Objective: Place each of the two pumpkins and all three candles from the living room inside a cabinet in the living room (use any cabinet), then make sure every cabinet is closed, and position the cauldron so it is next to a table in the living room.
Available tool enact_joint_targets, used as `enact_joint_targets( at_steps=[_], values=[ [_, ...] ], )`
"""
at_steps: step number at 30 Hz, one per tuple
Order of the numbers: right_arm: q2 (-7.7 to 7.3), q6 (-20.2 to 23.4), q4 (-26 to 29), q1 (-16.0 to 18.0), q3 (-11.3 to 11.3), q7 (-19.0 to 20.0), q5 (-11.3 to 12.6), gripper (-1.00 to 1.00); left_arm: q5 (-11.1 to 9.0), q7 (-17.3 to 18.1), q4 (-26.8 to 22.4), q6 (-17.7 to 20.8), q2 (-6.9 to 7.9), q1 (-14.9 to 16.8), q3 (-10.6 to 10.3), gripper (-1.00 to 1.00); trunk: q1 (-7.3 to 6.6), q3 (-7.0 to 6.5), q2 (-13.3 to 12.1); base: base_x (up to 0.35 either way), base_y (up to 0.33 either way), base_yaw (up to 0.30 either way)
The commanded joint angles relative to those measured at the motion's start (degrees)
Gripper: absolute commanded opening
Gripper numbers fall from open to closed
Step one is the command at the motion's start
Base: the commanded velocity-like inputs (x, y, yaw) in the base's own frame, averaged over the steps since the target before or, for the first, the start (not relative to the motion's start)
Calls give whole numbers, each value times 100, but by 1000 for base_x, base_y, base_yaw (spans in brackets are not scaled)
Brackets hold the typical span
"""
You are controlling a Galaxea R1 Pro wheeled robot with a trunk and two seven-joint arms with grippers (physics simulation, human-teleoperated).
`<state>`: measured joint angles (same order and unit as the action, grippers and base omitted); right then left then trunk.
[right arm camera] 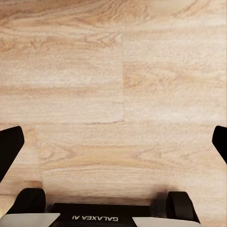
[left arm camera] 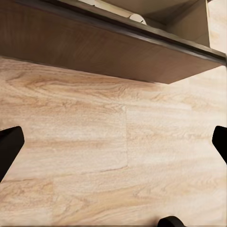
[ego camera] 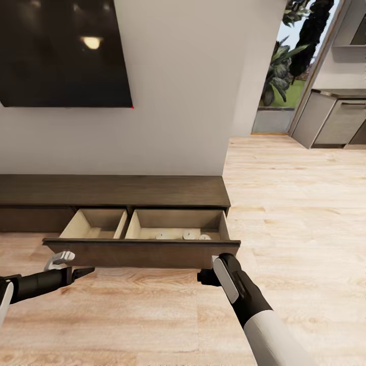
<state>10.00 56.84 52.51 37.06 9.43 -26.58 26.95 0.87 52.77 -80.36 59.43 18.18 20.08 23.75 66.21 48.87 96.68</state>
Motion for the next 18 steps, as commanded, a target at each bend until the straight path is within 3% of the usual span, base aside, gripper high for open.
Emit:
enact_joint_targets(
  at_steps=[1,5,7,10,14,18],
  values=[
    [0,9,4,3,6,-57,56,100,9,26,-3,43,-3,5,6,100,21,23,44,-95,0,0],
    [0,-19,-3,3,6,-50,56,100,22,20,-4,39,-10,5,6,100,108,95,205,-31,0,0],
    [0,-128,-4,-14,6,-41,56,100,48,-7,-5,30,-96,5,-7,100,152,131,285,-5,0,0],
    [0,-258,-17,-28,6,-34,50,100,63,-135,1,14,-172,5,-177,100,218,185,405,-1,0,0],
    [0,-323,-72,-33,7,-31,31,100,69,-642,10,-10,-208,5,-471,100,306,257,565,0,0,0],
    [0,-339,-103,-37,16,-34,6,100,63,-1211,11,-19,-342,5,-542,100,394,328,726,0,0,0]
  ],
)
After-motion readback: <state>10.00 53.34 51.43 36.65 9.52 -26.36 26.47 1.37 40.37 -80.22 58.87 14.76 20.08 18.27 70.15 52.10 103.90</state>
